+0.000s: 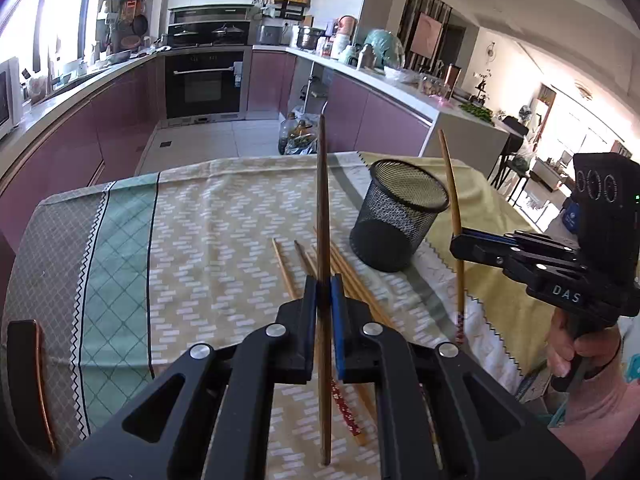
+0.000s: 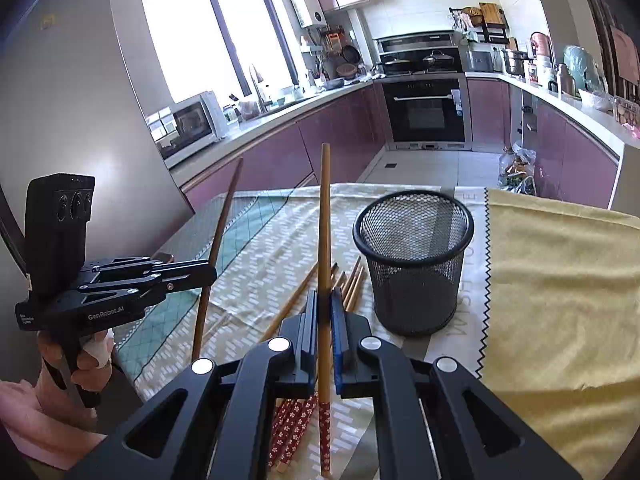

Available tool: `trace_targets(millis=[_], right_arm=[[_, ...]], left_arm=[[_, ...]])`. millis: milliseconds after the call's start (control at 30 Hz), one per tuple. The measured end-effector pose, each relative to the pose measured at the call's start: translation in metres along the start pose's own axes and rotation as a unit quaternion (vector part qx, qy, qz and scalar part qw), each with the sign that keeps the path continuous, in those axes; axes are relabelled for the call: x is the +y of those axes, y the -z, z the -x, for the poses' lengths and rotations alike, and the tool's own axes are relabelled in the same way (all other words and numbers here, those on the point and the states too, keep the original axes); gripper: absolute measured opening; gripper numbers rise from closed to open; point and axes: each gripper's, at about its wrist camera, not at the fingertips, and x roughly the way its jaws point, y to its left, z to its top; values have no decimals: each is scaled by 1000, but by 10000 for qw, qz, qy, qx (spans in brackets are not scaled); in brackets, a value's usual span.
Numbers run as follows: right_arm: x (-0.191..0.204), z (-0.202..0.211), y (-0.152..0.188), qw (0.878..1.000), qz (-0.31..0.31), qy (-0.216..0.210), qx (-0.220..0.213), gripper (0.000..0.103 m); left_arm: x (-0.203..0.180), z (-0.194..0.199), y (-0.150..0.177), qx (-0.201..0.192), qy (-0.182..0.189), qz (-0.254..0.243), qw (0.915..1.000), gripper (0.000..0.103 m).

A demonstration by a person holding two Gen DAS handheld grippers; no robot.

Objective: Organize utensils
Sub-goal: 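Lift chopsticks into the black mesh cup and open both tools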

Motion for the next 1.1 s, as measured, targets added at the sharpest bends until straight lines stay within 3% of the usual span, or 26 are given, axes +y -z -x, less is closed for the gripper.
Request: trace_targets(millis=[300,500,667,867,1100], right_arm=[[-10,35,-37,9977,27,-142,-663,5],[-18,53,-71,9929,135,11,-1185,5],[-31,54,-94,9876,175,321,-1529,5],[-53,30,-104,9881,85,583,-1421,5],[-64,-15,-89,9970,11,561,-537,5]], left_arm=[[-27,53,-42,-808,470,-128,9955,8],[-52,52,-91,-1184,685,-149,9905,8],[-74,42,-128,-1455,649,-188,9871,8],[-86,4,-149,-1274,544,-146,9903,8],[-81,-65,-129,-522,530,-204,9970,8]])
